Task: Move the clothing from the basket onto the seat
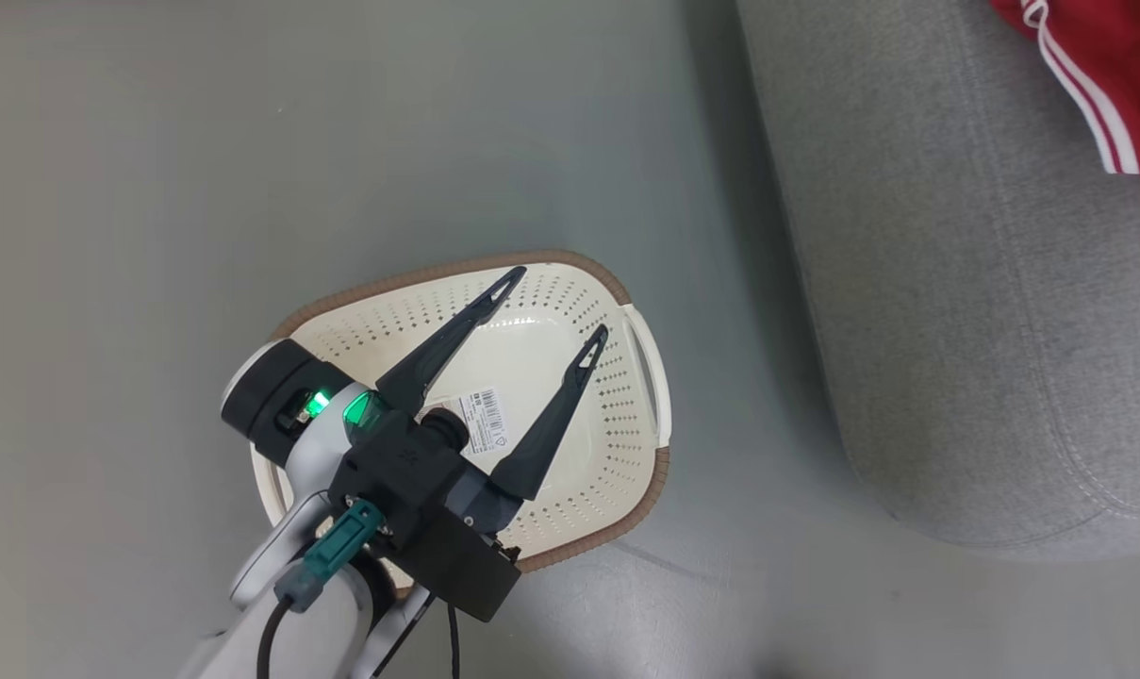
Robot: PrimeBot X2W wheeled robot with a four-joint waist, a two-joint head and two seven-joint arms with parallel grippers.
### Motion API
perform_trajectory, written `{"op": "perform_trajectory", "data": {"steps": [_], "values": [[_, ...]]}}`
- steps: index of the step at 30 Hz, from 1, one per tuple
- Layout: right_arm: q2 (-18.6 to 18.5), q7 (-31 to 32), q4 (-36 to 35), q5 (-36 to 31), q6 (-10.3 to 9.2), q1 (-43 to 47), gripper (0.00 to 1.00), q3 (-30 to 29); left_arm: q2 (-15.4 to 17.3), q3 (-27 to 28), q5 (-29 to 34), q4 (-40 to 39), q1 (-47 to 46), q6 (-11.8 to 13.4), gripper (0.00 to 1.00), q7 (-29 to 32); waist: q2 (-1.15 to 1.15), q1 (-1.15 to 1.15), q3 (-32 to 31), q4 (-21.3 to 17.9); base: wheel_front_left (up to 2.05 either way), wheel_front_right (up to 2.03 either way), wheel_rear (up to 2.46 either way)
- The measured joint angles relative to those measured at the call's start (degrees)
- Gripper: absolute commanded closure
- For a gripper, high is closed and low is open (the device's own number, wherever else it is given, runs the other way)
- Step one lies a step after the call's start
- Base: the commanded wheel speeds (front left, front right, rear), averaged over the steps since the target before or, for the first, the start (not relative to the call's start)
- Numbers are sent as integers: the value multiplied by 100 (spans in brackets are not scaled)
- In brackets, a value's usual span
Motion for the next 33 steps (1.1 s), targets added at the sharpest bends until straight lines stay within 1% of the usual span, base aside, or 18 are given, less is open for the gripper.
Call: {"op": "perform_trajectory", "data": {"steps": [1,2,5,8,11,12,15,20,21,22,27,33], "values": [[41,0,20,0,0,13,25,9,18,3,0,15,2,0,0,0,0,0,-14,-22,0,0,0],[81,0,30,0,3,35,0,23,36,5,0,31,3,0,0,0,0,0,-29,-45,0,0,0],[181,0,80,-1,18,76,0,58,65,11,0,68,9,0,0,-9,0,0,-81,-116,0,0,0],[237,0,103,-56,78,80,0,91,92,27,0,124,12,0,0,-43,0,0,-147,-192,0,0,0],[305,0,101,-66,167,114,0,129,97,58,-4,178,18,0,0,-58,0,0,-228,-274,0,0,0],[337,0,98,-96,169,146,0,135,98,73,-15,220,18,0,0,-62,0,0,-260,-302,0,0,0],[460,0,80,-134,275,265,0,172,97,107,-32,309,24,0,0,-124,0,0,-371,-383,0,0,0],[573,0,22,-172,344,357,0,223,45,153,-214,483,27,0,0,-203,0,0,-559,-477,0,0,0],[608,0,-10,-210,379,402,0,245,-27,163,-267,569,30,0,0,-259,0,-1,-669,-512,0,0,0],[608,0,-10,-210,379,402,0,245,-27,163,-267,569,30,0,0,-259,0,-1,-669,-512,0,0,0],[683,0,-59,-279,499,541,0,278,-142,222,-364,844,46,9,0,-405,-1,-1,-979,-555,0,0,0],[971,0,-232,-381,622,708,0,344,-237,464,-675,1188,231,102,0,-609,-1,-1,-1395,-514,0,0,0]]}}
